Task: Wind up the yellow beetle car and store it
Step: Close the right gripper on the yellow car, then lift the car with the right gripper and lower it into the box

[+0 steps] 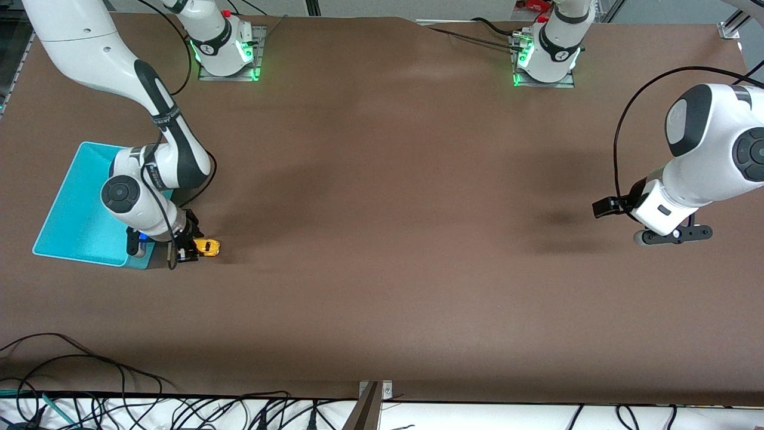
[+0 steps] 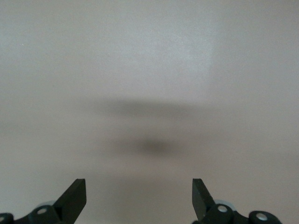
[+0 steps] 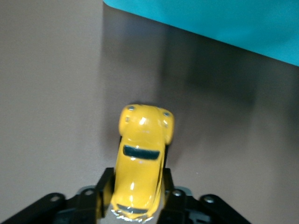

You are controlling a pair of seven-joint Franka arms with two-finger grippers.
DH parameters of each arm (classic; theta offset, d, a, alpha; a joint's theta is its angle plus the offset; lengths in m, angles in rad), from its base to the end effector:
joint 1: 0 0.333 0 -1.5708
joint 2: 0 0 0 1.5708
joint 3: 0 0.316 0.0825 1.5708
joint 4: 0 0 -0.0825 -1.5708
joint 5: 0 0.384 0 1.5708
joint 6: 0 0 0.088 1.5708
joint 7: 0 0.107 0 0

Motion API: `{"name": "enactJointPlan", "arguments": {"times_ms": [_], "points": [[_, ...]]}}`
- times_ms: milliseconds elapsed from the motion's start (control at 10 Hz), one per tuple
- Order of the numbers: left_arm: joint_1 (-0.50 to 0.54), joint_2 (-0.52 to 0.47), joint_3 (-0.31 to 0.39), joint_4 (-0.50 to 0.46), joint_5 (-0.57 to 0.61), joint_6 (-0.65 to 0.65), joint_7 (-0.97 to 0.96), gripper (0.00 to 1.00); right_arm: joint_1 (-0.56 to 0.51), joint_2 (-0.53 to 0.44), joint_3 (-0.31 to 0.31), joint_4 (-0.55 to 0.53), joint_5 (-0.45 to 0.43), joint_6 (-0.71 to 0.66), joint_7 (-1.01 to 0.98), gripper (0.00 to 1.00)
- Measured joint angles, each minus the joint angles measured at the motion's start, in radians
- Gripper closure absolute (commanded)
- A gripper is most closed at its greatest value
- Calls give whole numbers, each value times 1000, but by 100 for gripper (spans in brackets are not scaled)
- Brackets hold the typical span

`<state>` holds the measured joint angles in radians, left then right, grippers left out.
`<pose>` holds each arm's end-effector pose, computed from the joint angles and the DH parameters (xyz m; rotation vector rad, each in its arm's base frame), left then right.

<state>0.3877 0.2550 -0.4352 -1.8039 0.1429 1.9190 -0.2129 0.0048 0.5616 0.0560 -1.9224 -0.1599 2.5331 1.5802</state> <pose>0.6087 -0.0035 0.4056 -3.0931 -0.1782 0.1700 0.6301 0.0386 0.2010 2.3957 -2.0175 0.1294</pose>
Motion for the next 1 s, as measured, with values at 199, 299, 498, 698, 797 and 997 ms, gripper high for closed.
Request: {"name": "enactJointPlan", "arguments": {"times_ms": [199,299,498,698,797,997], "points": [[0,0,0,0,0,0,0,0,-1,-1,0,2,0,0,5,100],[0,0,0,0,0,0,0,0,-1,-6,0,6,0,-1,8,100],[0,0,0,0,0,0,0,0,-2,-44,0,19,0,-50,10,100],[0,0,0,0,0,0,0,0,-4,-118,0,24,0,-148,10,100],[0,0,0,0,0,0,0,0,-5,-163,0,26,0,-194,10,100],[0,0,0,0,0,0,0,0,-8,-250,-1,27,0,-282,10,100]]}}
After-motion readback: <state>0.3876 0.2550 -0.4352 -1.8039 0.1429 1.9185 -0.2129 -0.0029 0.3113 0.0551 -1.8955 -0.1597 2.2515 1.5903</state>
